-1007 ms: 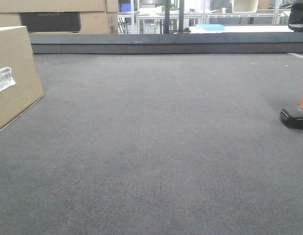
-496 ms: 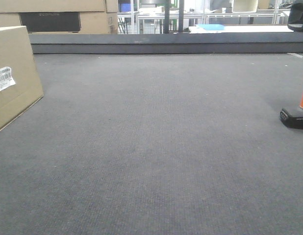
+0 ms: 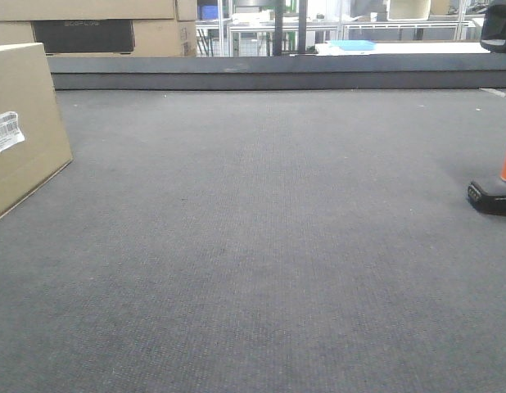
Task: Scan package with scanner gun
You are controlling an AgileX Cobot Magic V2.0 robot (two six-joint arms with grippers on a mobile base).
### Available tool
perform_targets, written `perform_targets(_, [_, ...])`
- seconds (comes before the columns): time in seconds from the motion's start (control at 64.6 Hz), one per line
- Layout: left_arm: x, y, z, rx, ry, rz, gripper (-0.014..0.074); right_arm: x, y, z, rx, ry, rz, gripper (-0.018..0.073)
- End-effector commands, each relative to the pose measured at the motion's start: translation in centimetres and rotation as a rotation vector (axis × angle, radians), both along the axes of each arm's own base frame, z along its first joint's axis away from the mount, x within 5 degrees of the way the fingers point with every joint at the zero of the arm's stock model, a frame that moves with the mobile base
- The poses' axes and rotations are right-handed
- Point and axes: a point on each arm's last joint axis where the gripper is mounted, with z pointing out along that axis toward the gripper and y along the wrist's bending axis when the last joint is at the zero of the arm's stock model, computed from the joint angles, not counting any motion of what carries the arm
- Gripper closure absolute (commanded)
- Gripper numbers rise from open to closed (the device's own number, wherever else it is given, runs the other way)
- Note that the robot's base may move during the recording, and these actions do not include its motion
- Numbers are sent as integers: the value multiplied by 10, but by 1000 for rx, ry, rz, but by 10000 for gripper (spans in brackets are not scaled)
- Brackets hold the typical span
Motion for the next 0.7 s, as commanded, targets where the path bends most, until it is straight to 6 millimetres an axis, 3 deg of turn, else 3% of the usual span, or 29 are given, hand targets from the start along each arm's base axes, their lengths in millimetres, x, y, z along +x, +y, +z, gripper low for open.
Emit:
perform_targets(0.0, [19,2,-9,-16,42,5,-5,0,0,3,1,-14,4,0])
perform_targets(0.186, [55,2,-49,-50,164,-27,-5,0,0,3,1,-14,4,0])
perform_targets(0.356, [75,4,-77,-47,248,-25,-5,0,0,3,1,-14,4,0])
perform_targets(0.527, [89,7,-100,-29,315,-22,-5,0,0,3,1,-14,4,0])
perform_targets(0.682, [94,12,-110,28,345,-15,-5,0,0,3,1,-14,4,0])
